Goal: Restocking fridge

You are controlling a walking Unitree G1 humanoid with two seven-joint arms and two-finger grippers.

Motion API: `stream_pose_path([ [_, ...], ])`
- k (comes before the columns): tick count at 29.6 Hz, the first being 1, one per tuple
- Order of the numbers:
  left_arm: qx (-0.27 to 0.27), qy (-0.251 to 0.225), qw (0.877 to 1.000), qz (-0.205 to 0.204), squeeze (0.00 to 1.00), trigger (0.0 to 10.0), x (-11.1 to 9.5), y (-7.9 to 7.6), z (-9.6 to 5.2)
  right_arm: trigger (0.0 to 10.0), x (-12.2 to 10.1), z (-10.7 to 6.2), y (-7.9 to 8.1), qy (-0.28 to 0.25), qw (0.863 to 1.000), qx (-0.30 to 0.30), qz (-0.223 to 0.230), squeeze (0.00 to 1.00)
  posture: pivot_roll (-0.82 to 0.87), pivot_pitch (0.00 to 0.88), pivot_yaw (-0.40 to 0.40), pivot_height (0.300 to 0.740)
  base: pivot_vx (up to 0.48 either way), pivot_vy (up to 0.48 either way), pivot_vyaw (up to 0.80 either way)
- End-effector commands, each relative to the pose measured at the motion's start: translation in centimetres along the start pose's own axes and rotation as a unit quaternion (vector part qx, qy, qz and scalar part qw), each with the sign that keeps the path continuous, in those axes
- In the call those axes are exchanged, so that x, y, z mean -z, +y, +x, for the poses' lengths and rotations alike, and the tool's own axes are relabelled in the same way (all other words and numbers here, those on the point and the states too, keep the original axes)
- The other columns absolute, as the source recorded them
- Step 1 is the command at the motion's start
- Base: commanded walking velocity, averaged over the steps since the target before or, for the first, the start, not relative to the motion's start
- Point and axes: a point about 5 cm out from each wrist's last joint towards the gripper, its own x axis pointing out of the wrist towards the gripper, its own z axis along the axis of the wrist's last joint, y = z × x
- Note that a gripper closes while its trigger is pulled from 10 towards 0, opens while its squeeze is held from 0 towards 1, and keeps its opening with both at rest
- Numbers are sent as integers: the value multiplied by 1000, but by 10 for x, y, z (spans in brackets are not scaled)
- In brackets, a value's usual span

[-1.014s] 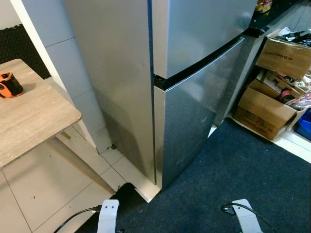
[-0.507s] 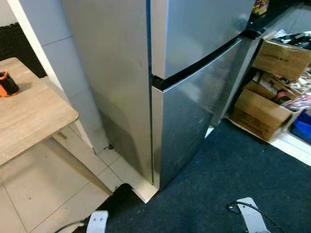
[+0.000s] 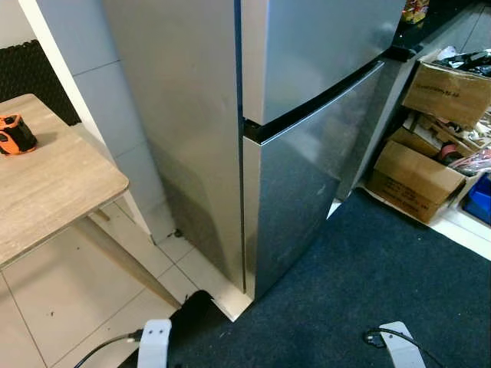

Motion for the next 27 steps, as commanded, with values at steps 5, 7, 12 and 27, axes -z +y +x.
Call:
stream_pose_path([
  [5,7,16,1000,-9,0,10000,7,-4,0,10000,-8,1,3,-9,1000,-6,-9,0,-1,0,-25,740,169,0,0],
  [7,8,16,1000,-10,0,10000,8,-4,-1,10000,-8,1,4,-10,1000,-7,-10,0,-1,0,-25,740,292,0,0],
  [12,10,20,1000,-7,0,10000,10,-3,-1,10000,-8,1,4,-9,1000,-7,-10,0,-4,0,-25,740,305,0,0],
  [27,11,18,1000,-11,0,10000,16,4,-4,10000,-5,1,5,-5,1000,-10,-7,0,-8,0,-22,740,123,0,0],
])
